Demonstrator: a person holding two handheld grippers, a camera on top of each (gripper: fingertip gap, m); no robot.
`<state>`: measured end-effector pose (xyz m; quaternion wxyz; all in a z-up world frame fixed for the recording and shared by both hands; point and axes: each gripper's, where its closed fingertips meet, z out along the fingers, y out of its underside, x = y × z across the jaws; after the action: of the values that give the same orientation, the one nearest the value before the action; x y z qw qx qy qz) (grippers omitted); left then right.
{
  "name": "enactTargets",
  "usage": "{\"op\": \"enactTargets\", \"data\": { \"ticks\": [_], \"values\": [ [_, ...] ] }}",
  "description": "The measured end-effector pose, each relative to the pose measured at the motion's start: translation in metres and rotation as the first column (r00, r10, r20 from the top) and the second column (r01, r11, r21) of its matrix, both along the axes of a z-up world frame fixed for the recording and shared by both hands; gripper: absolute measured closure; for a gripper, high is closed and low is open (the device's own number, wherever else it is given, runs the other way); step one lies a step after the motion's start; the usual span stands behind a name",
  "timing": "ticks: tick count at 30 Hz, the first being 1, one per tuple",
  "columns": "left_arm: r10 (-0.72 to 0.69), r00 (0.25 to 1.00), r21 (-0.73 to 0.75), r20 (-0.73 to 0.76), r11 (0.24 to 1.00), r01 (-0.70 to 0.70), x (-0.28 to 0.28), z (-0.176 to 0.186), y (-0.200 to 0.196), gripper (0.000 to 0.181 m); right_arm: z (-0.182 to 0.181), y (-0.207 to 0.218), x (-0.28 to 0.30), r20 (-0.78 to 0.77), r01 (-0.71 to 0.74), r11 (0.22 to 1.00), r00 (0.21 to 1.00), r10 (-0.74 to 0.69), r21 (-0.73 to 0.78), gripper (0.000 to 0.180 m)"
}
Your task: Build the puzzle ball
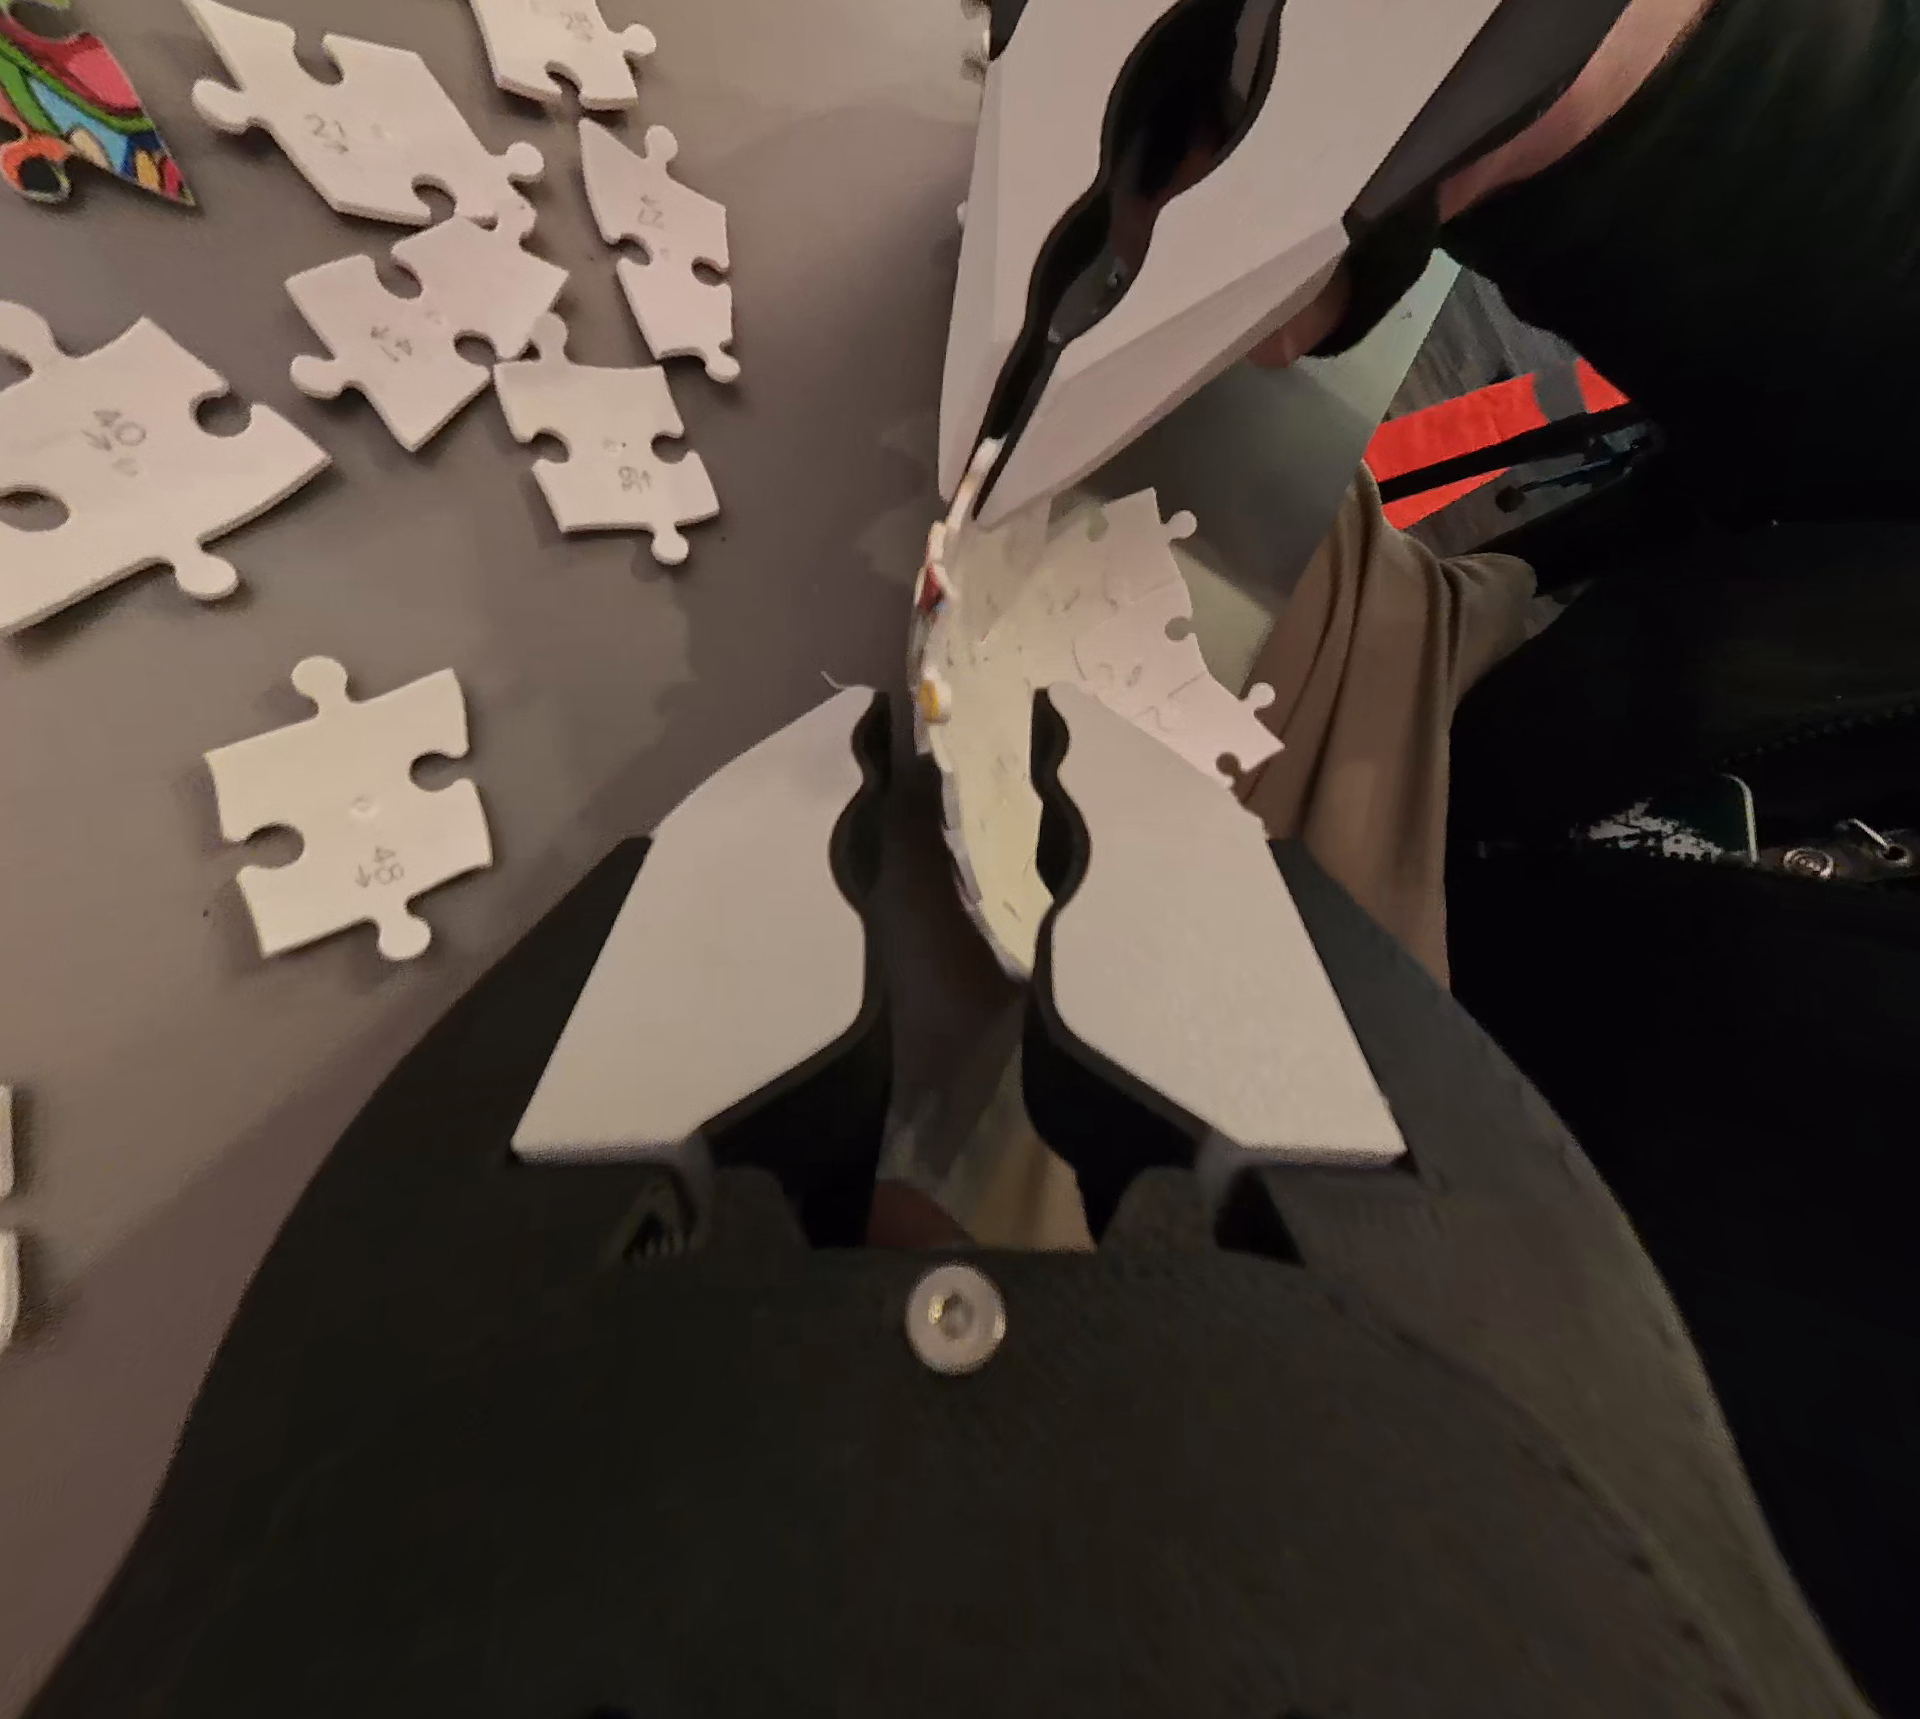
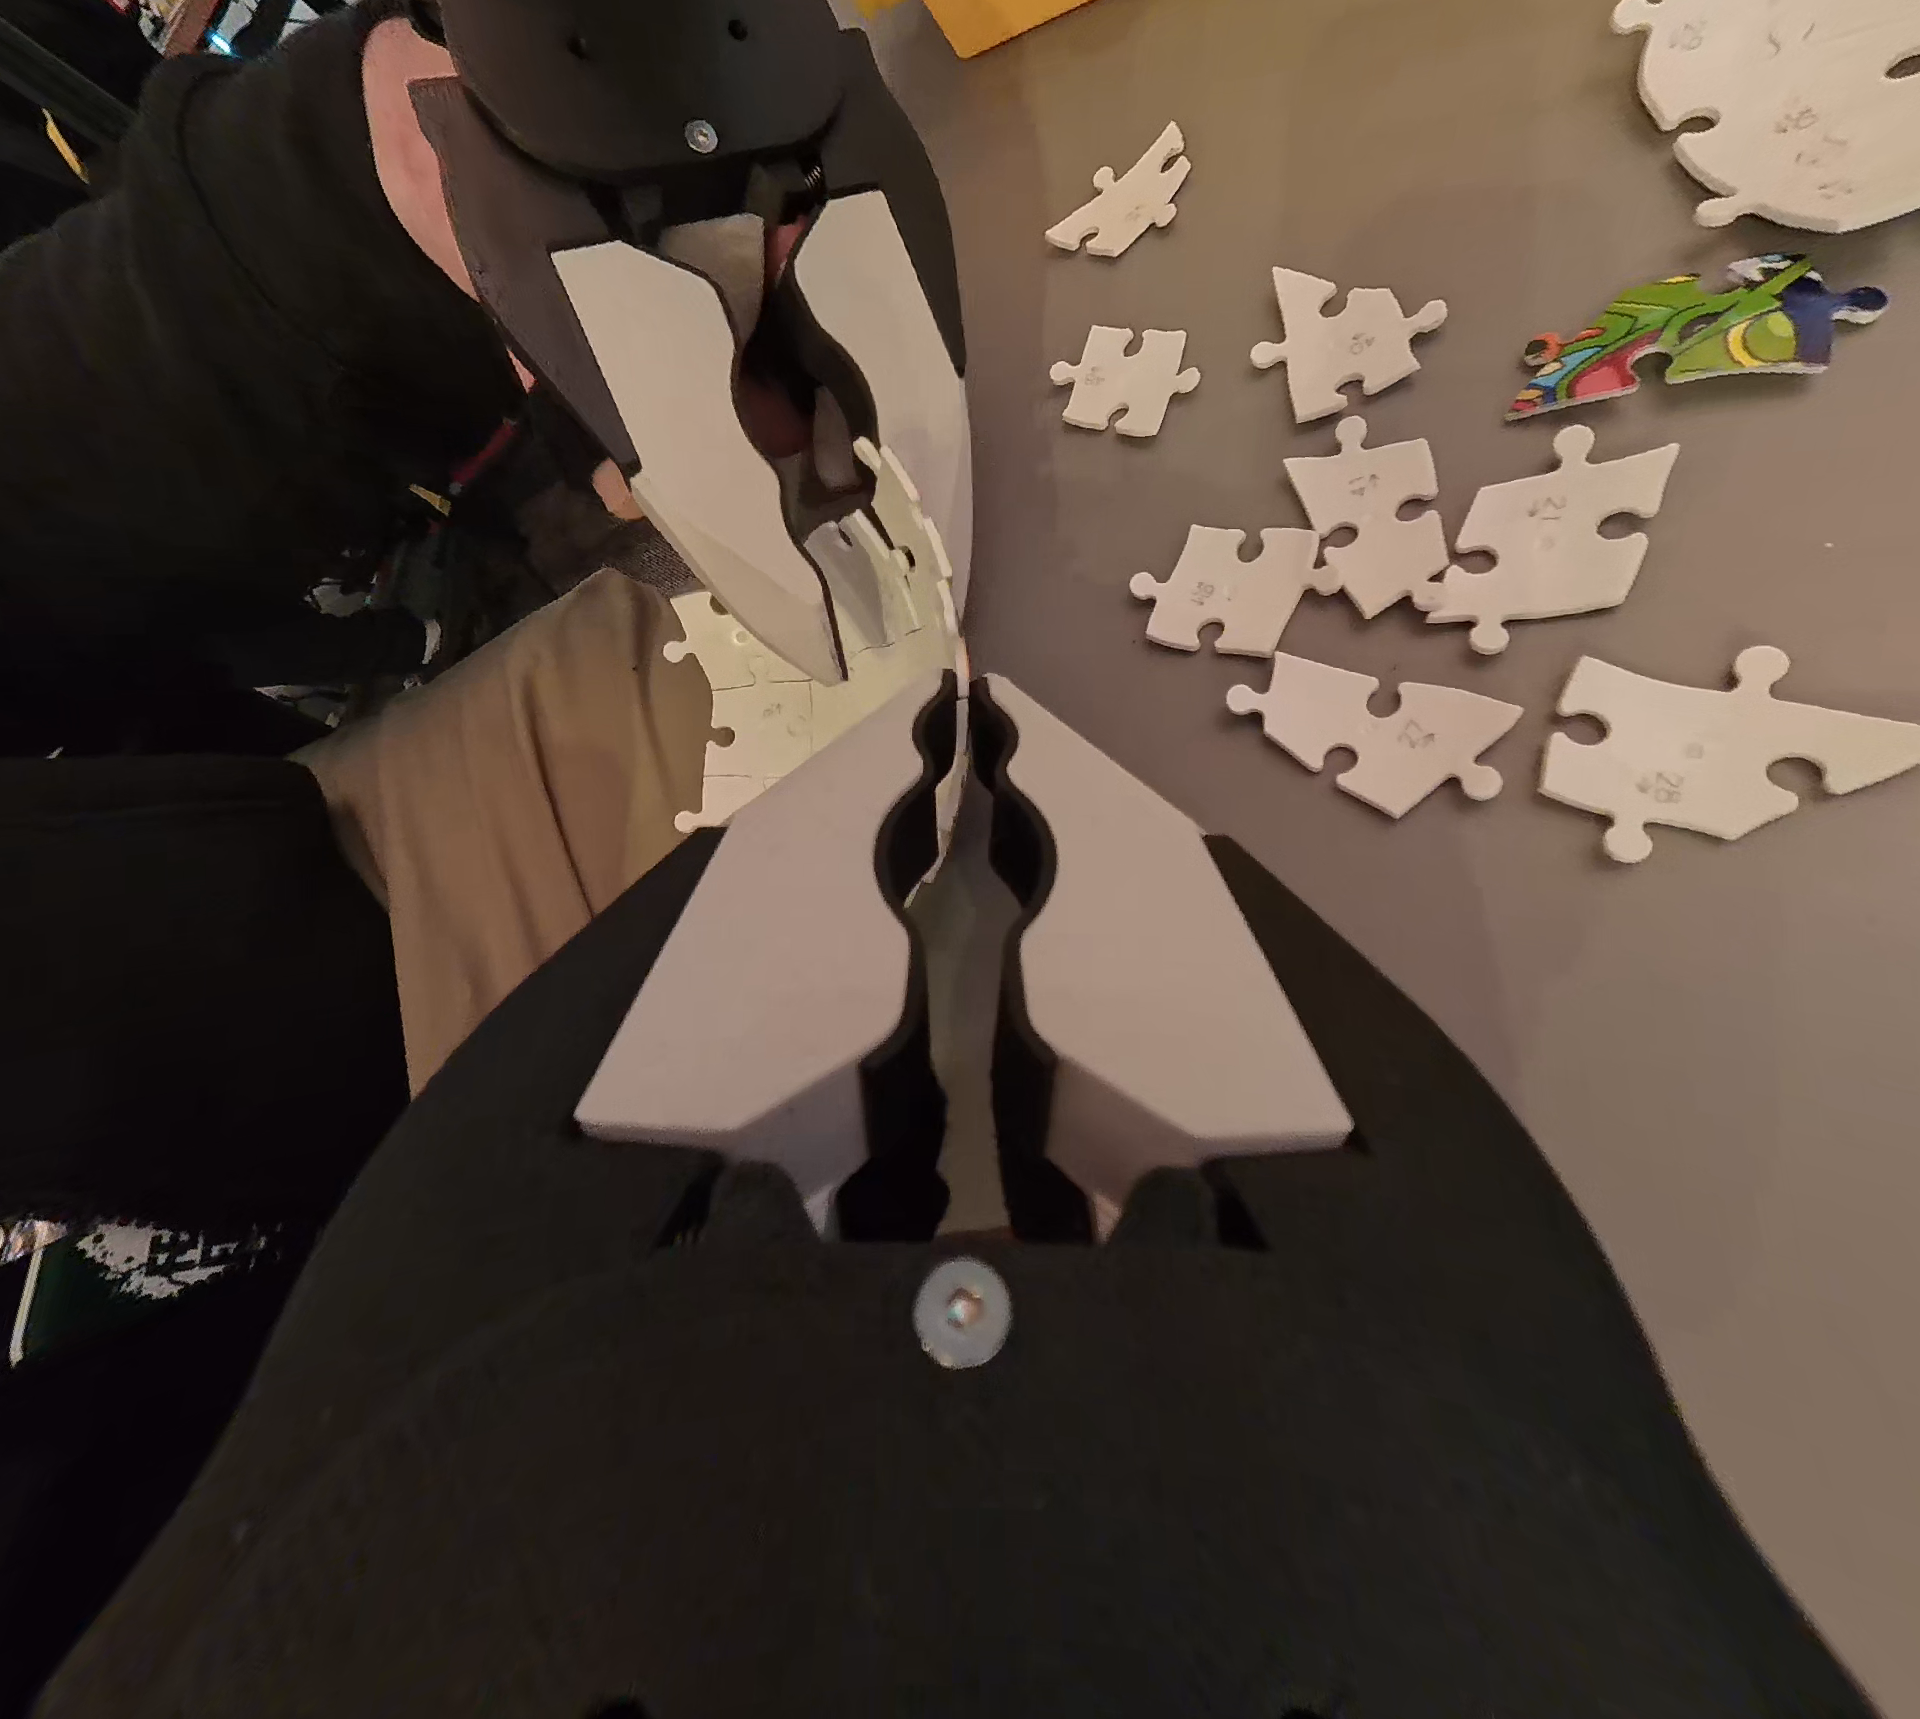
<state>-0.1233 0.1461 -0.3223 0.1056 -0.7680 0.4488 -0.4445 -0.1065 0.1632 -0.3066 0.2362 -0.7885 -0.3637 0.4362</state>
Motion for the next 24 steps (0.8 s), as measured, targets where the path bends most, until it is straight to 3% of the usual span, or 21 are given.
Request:
{"op": "enactTargets", "data": {
  "ticks": [6,18,24],
  "values": [
    [0.004,1.0,0.008,-0.011,1.0,-0.004,-0.006,0.0,0.0,0.175,0.001,-0.001,-0.001,-0.005,-0.004,1.0,1.0,0.004,0.003,0.18],
    [0.025,1.0,0.002,0.011,1.0,-0.025,-0.004,0.0,0.005,0.178,0.001,-0.001,0.0,0.044,-0.039,0.998,0.998,0.036,0.057,0.178],
    [0.023,1.0,0.009,0.013,1.0,-0.024,-0.004,0.0,0.005,0.178,0.012,0.003,0.0,0.031,-0.054,0.996,0.998,0.052,0.073,0.159]
  ]
}}
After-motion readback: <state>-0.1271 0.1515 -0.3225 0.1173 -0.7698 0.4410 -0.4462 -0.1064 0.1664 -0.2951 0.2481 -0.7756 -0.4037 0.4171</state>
